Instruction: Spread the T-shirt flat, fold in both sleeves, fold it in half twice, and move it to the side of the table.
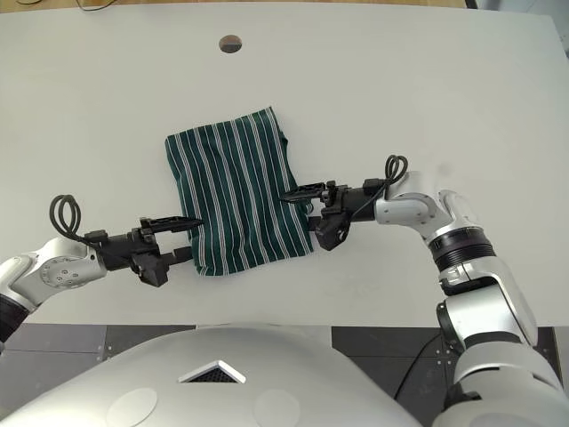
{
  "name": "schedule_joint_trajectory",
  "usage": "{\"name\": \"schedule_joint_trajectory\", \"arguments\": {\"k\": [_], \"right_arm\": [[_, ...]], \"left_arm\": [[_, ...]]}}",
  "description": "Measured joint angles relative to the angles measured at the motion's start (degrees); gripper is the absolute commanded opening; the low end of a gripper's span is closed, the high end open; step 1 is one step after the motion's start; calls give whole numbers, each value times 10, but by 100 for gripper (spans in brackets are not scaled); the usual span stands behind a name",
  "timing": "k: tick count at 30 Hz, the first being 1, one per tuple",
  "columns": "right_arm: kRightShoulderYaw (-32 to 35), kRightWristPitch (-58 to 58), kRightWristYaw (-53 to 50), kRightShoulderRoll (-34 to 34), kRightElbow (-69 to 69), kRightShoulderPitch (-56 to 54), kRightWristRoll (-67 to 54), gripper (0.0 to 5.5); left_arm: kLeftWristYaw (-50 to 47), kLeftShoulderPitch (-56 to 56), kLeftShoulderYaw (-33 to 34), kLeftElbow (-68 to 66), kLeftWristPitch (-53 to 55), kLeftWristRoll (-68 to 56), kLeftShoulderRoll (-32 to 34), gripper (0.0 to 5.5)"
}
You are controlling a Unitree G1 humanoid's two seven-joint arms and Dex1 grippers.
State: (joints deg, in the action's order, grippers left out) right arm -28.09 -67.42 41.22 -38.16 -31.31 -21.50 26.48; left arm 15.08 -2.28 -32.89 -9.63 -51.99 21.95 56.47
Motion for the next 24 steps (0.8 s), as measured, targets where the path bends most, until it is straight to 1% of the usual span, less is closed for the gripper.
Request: {"name": "schedule_joint_trajectory", "arguments": {"k": [6, 9, 10, 14, 16, 17, 19, 24], "right_arm": [[-25, 2, -17, 0, -7, -7, 3, 230], [-26, 16, -44, 2, -20, -13, 21, 166], [-25, 28, -52, 2, -23, -16, 27, 153], [-25, 53, -72, 2, -30, -20, 43, 60], [-31, 57, -74, 2, -32, -20, 44, 26], [-35, 57, -74, 2, -33, -20, 44, 15], [-42, 57, -72, -2, -31, -20, 38, 13], [-64, 39, -40, -13, -17, -12, -8, 13]], "left_arm": [[46, 1, 13, 2, 3, -6, -14, 225], [64, -5, 21, 9, 9, -10, -16, 173], [71, -7, 23, 12, 13, -11, -17, 161], [96, -16, 35, 23, 24, -15, -21, 84], [107, -16, 41, 31, 29, -16, -22, 59], [111, -17, 43, 35, 31, -17, -23, 41], [123, -17, 51, 43, 37, -24, -26, 11], [142, -19, 61, 49, 45, -31, -36, 10]]}}
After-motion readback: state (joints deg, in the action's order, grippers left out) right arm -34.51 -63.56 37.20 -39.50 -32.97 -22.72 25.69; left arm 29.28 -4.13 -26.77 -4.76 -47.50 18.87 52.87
